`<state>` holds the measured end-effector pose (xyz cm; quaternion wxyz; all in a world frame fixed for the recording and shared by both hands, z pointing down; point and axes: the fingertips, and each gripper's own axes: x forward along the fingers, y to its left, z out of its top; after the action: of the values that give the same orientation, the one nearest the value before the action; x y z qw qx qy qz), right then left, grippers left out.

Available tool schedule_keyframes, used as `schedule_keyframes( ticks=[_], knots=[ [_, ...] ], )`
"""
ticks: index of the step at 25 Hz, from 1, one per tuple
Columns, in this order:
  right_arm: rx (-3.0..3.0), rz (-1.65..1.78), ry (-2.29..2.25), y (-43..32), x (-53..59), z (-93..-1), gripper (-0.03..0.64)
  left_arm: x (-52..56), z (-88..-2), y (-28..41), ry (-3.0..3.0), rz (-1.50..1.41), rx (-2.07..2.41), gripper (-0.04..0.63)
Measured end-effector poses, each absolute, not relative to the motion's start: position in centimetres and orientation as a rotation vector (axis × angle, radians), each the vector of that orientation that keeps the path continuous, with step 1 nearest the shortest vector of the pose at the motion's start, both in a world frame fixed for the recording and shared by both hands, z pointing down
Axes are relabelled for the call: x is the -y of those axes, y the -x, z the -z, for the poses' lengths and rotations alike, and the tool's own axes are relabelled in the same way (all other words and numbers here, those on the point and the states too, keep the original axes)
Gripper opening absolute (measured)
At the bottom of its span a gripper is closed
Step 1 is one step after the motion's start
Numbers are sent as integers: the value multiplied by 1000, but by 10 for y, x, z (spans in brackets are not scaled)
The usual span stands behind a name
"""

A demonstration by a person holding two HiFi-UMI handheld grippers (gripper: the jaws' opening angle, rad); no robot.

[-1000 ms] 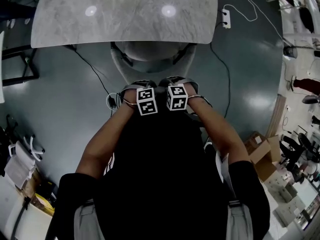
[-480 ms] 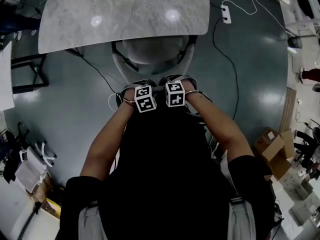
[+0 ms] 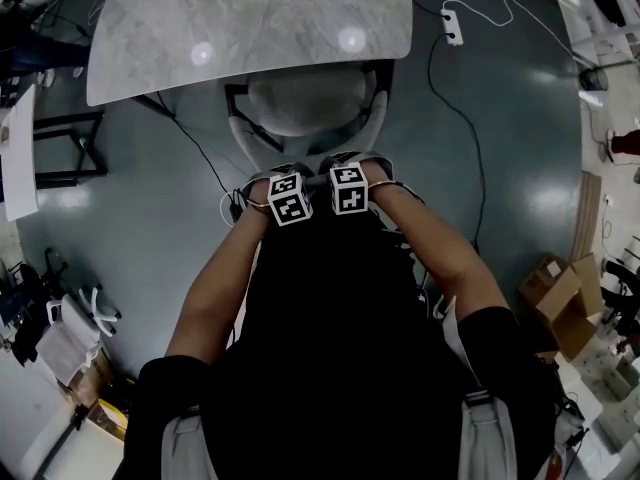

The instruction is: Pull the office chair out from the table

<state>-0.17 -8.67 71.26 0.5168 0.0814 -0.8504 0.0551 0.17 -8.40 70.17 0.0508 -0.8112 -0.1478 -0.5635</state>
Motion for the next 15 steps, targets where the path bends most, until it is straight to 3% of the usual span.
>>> schedule_keyframes(
  ticks=[15],
  knots=[
    [2034, -174, -204, 34, 31, -716, 100, 28, -701, 31, 2472, 1707, 496, 106]
  ],
)
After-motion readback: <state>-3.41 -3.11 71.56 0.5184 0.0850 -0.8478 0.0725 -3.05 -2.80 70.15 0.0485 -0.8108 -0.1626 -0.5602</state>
